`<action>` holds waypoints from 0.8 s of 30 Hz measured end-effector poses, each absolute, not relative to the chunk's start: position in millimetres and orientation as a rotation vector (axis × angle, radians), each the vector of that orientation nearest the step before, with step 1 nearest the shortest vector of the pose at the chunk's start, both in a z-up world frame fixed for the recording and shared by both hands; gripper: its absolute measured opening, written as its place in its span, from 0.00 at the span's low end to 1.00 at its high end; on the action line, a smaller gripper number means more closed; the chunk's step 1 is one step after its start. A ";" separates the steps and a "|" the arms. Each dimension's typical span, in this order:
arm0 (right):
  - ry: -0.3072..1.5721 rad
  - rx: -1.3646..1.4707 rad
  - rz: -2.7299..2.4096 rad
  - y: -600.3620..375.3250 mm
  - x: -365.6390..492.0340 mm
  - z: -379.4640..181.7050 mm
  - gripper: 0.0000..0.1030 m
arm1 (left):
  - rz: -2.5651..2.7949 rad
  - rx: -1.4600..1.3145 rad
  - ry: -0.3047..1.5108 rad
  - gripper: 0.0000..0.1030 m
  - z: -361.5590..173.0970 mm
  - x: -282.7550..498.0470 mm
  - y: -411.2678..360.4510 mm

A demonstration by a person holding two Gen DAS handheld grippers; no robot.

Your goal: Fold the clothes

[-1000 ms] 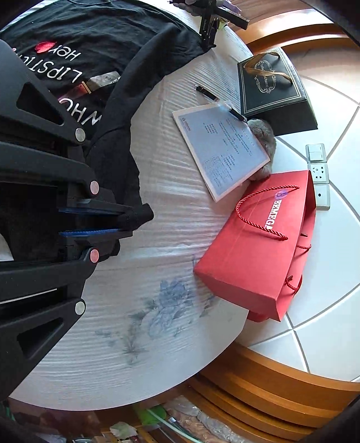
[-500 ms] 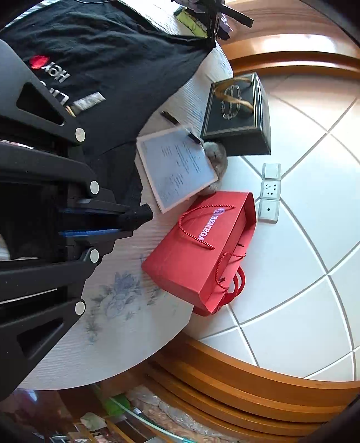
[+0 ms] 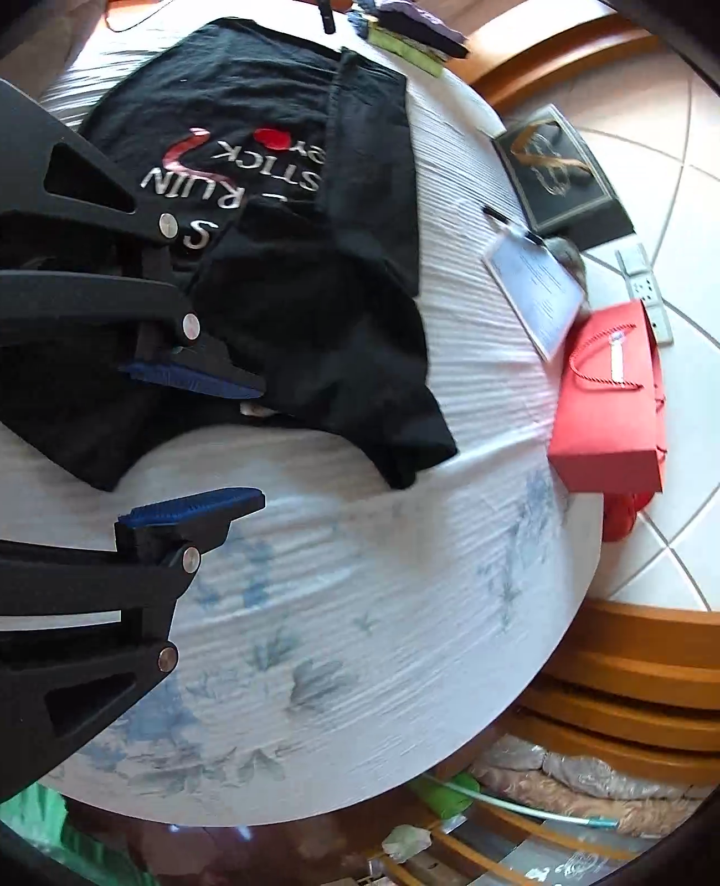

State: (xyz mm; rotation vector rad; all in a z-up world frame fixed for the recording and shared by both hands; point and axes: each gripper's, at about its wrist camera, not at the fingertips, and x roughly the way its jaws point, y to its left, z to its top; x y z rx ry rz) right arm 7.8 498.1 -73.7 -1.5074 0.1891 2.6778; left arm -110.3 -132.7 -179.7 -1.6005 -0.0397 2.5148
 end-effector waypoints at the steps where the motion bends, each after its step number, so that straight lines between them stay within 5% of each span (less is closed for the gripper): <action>1: 0.209 -1.488 2.675 502.1 -0.6 -68.8 0.32 | 2.527 -1.596 -0.076 0.42 -178.8 -109.9 -135.9; 9: 0.356 -1.518 2.632 513.3 -62.9 -62.1 0.32 | 2.515 -1.625 -0.142 0.46 -178.2 -177.2 -117.1; 15: 0.520 -1.617 2.560 528.1 -108.2 -78.1 0.42 | 2.469 -1.708 -0.045 0.46 -195.1 -215.6 -92.2; 24: 0.557 -1.800 2.396 523.7 -157.9 -125.3 0.39 | 2.452 -1.761 0.118 0.43 -215.2 -229.6 -70.4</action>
